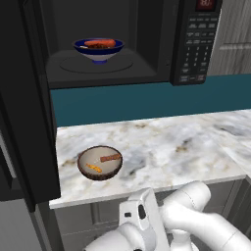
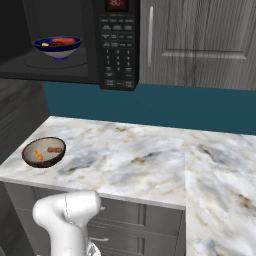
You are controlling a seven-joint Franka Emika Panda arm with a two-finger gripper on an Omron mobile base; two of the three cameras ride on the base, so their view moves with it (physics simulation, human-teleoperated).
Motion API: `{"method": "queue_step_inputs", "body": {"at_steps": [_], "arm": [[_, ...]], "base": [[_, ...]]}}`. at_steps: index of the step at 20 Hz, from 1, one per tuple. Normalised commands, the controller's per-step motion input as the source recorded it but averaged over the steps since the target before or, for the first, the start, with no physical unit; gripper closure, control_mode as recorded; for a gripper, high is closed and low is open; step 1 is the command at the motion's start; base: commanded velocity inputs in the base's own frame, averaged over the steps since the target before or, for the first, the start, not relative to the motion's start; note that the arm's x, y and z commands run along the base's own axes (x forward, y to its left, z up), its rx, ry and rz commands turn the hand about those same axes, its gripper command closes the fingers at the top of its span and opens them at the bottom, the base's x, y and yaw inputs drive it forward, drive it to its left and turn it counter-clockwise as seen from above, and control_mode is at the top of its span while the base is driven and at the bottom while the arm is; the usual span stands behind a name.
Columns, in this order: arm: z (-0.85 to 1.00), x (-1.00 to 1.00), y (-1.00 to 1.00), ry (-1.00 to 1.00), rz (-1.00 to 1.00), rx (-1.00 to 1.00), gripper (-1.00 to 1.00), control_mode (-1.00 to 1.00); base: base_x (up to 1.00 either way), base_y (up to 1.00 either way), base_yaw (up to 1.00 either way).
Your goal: Place the bowl containing the steak and carrot in the microwave. Close the microwave door and press the start button to microwave the meal.
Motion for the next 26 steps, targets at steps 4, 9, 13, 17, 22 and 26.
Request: {"method": "queue_step_inputs", "body": {"at_steps": [4, 9, 13, 17, 22, 26], "arm": [[0.08, -0.11, 0.83, 0.26, 0.16, -0.16, -1.0, -1.0], [0.48, 0.09, 0.83, 0.21, 0.0, -0.12, -1.0, -1.0], [0.54, 0.07, 0.74, 0.12, -0.05, -0.13, -1.0, -1.0], [0.1, 0.02, 0.81, 0.02, -0.05, -0.23, -1.0, -1.0], [-0.05, 0.18, 0.55, 0.01, -0.05, -0.25, -1.0, -1.0], [-0.01, 0.13, 0.4, 0.04, -0.06, -0.22, -1.0, -1.0]], "base": [[0.0, 0.0, 0.0], [0.0, 0.0, 0.0], [0.0, 0.0, 0.0], [0.0, 0.0, 0.0], [0.0, 0.0, 0.0], [0.0, 0.0, 0.0]]}}
